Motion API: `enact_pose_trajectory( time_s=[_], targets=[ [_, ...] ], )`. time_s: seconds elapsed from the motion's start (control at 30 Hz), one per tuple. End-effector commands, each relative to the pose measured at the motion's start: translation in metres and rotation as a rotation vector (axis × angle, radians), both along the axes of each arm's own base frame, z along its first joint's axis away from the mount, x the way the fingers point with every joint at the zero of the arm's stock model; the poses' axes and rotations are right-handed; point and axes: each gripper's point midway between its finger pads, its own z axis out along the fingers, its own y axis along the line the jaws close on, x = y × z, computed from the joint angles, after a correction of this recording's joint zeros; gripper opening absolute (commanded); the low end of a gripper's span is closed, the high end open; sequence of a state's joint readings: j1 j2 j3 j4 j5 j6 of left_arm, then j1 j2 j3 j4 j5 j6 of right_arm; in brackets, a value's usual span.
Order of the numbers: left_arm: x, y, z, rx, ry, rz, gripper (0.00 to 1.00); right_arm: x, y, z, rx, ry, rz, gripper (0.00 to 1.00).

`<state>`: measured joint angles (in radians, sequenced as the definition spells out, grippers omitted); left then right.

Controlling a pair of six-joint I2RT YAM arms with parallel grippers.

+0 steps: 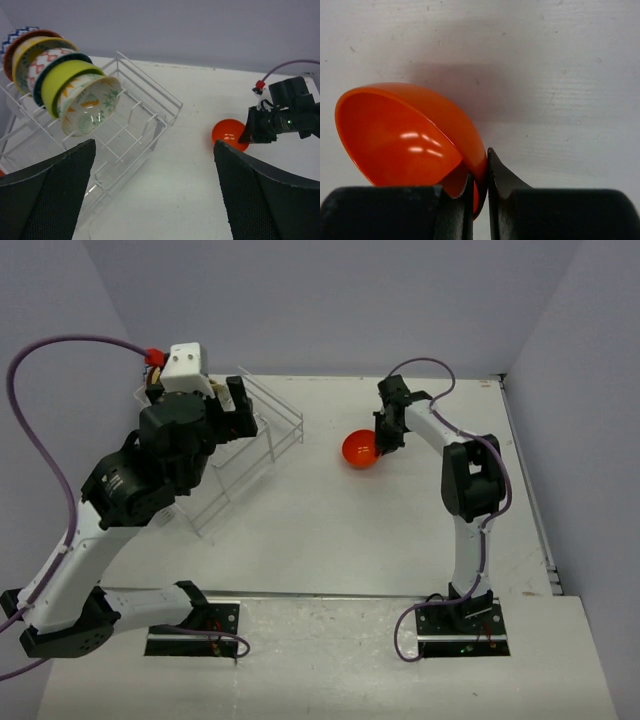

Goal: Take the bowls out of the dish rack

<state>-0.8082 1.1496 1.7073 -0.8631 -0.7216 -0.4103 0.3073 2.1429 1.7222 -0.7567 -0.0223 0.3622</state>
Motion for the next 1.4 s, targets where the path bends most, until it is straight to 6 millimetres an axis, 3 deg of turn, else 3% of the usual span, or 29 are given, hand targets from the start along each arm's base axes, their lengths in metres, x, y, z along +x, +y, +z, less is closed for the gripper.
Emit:
enact_pose_trajectory(
  time_s=[0.0,0.17,0.2,0.27,0.3,0.37,0.4,0.43,0.47,0.57,0.6,0.67,0.7,0.73,0.77,0.8,0.83,0.87,1.0,1.1,1.3,1.37],
  targets=[
    [-0.002,0.036,0.01,0.039,-0.016,0.129,1.0,0.006,0.002,0.02,0.045,-0.003,0.031,0.0],
    [0.013,0.046,-0.009,0.159,0.056,0.161,1.0,-0.002,-0.005,-0.003,0.085,0.061,0.018,0.01],
    [0.015,0.046,-0.012,0.161,0.059,0.158,1.0,-0.005,-0.006,-0.006,0.095,0.069,0.015,0.05],
    [0.019,0.048,-0.012,0.141,0.049,0.146,1.0,-0.005,-0.006,0.0,0.107,0.056,0.012,0.2],
    [0.02,0.049,-0.011,0.137,0.046,0.143,1.0,-0.006,-0.006,0.001,0.109,0.055,0.013,0.38],
    [0.025,0.054,-0.009,0.151,0.038,0.15,1.0,-0.006,-0.007,0.008,0.108,0.041,0.009,0.52],
    [0.027,0.055,-0.01,0.166,0.042,0.155,1.0,-0.006,-0.007,0.02,0.115,0.016,0.012,0.62],
    [0.031,0.056,-0.013,0.207,0.058,0.15,1.0,-0.005,-0.007,0.028,0.116,-0.003,0.012,0.63],
    [0.032,0.058,-0.015,0.233,0.065,0.15,1.0,-0.005,-0.008,0.048,0.124,-0.045,0.013,0.69],
    [0.037,0.064,-0.032,0.386,0.155,0.164,1.0,-0.007,-0.013,0.082,0.115,-0.128,0.015,0.8],
    [0.035,0.072,-0.035,0.432,0.186,0.195,1.0,-0.01,-0.015,0.108,0.122,-0.185,0.017,0.82],
    [0.039,0.077,-0.032,0.467,0.175,0.236,1.0,-0.017,-0.022,0.128,0.102,-0.229,0.009,0.92],
    [0.04,0.076,-0.034,0.477,0.175,0.231,1.0,-0.024,-0.024,0.154,0.109,-0.29,0.009,0.96],
    [0.04,0.078,-0.034,0.494,0.176,0.234,1.0,-0.03,-0.027,0.165,0.111,-0.317,0.012,0.98],
    [0.041,0.081,-0.034,0.513,0.182,0.254,0.99,-0.04,-0.027,0.167,0.122,-0.326,0.018,0.99],
    [0.042,0.086,-0.036,0.541,0.189,0.283,0.99,-0.055,-0.025,0.198,0.164,-0.406,0.039,0.99],
    [0.042,0.094,-0.037,0.611,0.201,0.335,1.0,-0.06,-0.02,0.212,0.199,-0.471,0.065,0.99],
    [0.043,0.099,-0.04,0.654,0.21,0.364,1.0,-0.079,-0.012,0.203,0.216,-0.463,0.097,0.99],
    [0.052,0.1,-0.057,0.821,0.259,0.355,1.0,-0.132,0.007,0.24,0.343,-0.62,0.207,0.99],
    [0.063,0.091,-0.052,0.821,0.216,0.322,1.0,-0.153,0.01,0.228,0.38,-0.594,0.235,0.99],
    [0.081,0.094,-0.062,0.895,0.223,0.357,0.84,-0.182,0.008,0.211,0.426,-0.603,0.251,0.99],
    [0.087,0.096,-0.067,0.891,0.217,0.37,0.8,-0.19,0.009,0.215,0.452,-0.622,0.261,0.99]
  ],
)
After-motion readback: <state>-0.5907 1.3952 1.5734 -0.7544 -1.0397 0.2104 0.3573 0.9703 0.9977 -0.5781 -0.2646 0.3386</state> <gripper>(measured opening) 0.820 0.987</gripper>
